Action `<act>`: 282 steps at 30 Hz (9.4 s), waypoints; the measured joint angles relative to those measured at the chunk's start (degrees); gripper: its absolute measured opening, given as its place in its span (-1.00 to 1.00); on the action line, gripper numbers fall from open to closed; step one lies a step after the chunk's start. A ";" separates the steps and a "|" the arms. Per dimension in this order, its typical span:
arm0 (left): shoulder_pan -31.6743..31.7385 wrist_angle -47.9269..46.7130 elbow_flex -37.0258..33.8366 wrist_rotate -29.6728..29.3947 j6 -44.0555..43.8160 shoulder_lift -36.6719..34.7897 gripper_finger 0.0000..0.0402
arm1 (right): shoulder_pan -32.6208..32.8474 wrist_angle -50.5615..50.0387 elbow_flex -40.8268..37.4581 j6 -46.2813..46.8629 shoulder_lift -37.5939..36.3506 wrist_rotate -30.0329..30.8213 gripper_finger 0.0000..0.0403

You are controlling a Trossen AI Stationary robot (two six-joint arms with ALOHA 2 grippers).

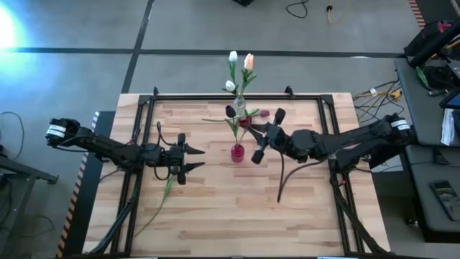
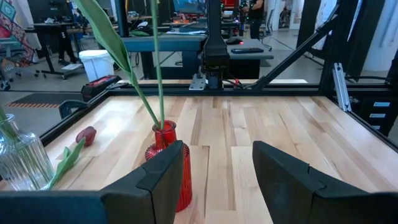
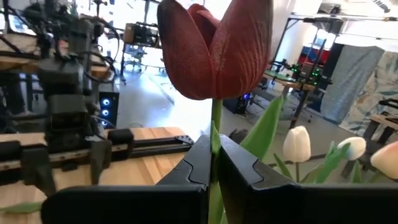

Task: Sort flowers into vase by color
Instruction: Put the bottom red flower into the red vase, then put the black flower into the red vase

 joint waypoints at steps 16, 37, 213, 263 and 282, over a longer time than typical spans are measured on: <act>0.01 -1.41 0.02 0.04 -0.59 0.01 -0.11 | -3.88 2.70 -0.02 0.12 5.88 -1.41 -0.85; 0.01 -3.55 0.66 0.04 -1.95 -0.01 -0.11 | -4.01 -4.29 -0.02 6.15 5.47 -3.39 -0.24; 5.81 6.17 29.46 -1.02 2.04 14.00 -1.00 | 10.85 -40.50 -13.05 39.63 -3.77 8.23 -0.94; 9.44 11.94 28.50 1.58 -1.20 20.01 -1.00 | 10.85 -40.61 -13.14 39.59 -3.75 8.15 -0.94; 11.13 2.82 27.85 1.52 1.86 19.99 -0.75 | 10.85 -40.59 -13.14 39.63 -3.75 8.12 -0.94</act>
